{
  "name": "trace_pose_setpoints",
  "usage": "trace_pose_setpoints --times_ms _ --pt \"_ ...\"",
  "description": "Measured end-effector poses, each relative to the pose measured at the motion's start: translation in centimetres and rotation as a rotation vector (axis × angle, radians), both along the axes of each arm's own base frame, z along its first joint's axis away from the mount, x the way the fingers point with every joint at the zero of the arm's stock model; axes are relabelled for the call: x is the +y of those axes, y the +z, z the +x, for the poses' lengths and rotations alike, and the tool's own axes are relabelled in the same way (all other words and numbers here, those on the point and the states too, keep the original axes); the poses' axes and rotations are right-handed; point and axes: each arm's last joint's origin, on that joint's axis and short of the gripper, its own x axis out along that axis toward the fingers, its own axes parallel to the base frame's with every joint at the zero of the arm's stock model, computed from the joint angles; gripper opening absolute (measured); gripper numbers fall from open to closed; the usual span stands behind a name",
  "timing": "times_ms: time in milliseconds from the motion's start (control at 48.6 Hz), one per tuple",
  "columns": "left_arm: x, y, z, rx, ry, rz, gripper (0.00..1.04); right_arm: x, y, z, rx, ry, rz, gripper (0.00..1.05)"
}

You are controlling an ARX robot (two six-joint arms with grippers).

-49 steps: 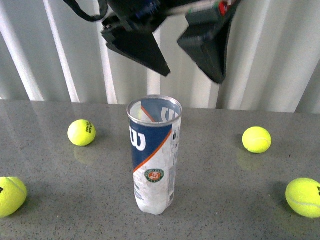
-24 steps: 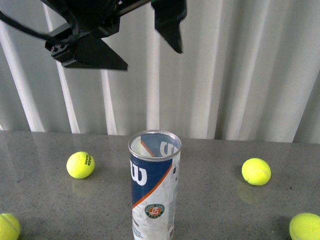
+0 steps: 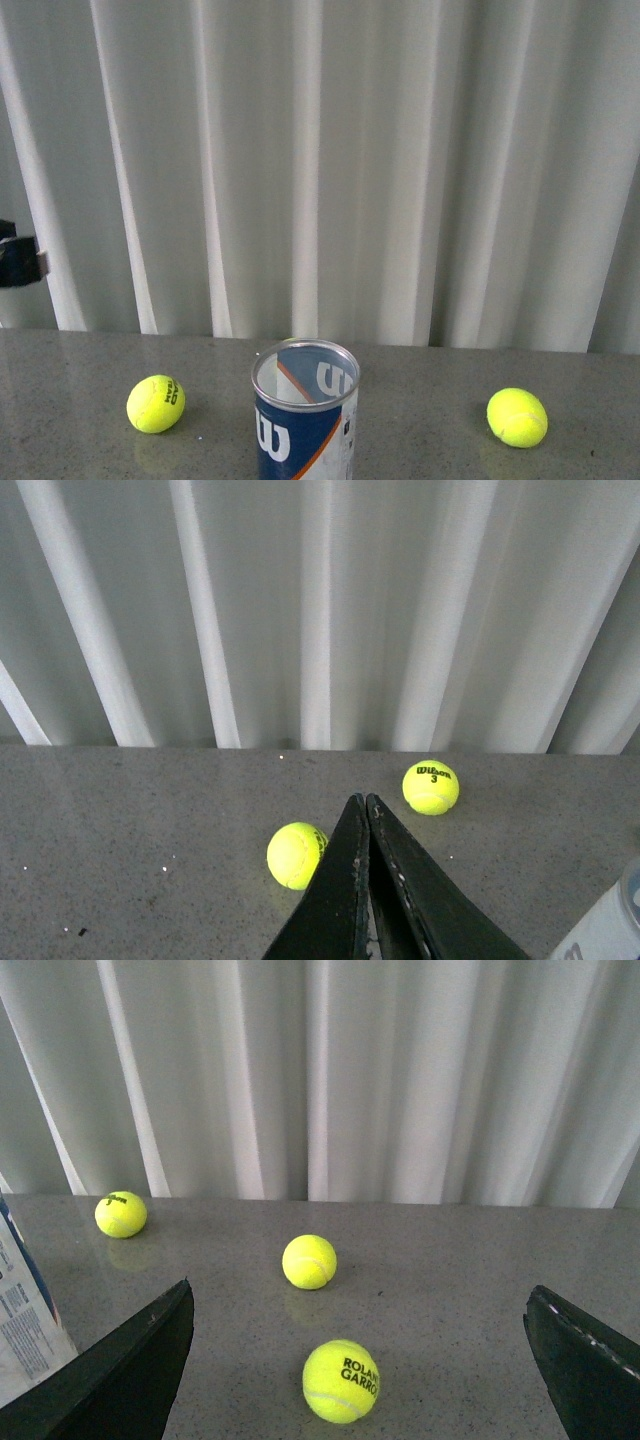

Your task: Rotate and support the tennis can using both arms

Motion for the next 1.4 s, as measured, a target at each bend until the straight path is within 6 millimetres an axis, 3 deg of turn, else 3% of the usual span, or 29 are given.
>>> trace_pose_setpoints --times_ms 576,987,1398 --pt "3.6 -4.2 -6.7 -0.004 0.003 0.006 0.04 0.0 0.0 0.0 0.0 0.0 0.0 0.98" --pt "4.4 -5.7 -9.3 -0.013 0.013 0.005 0.04 0.0 0.0 0.0 0.0 0.0 0.0 0.98" --pt "4.4 -5.3 -10.7 -0.037 0.011 0.006 0.04 0.0 0.0 0.0 0.0 0.0 0.0 0.98"
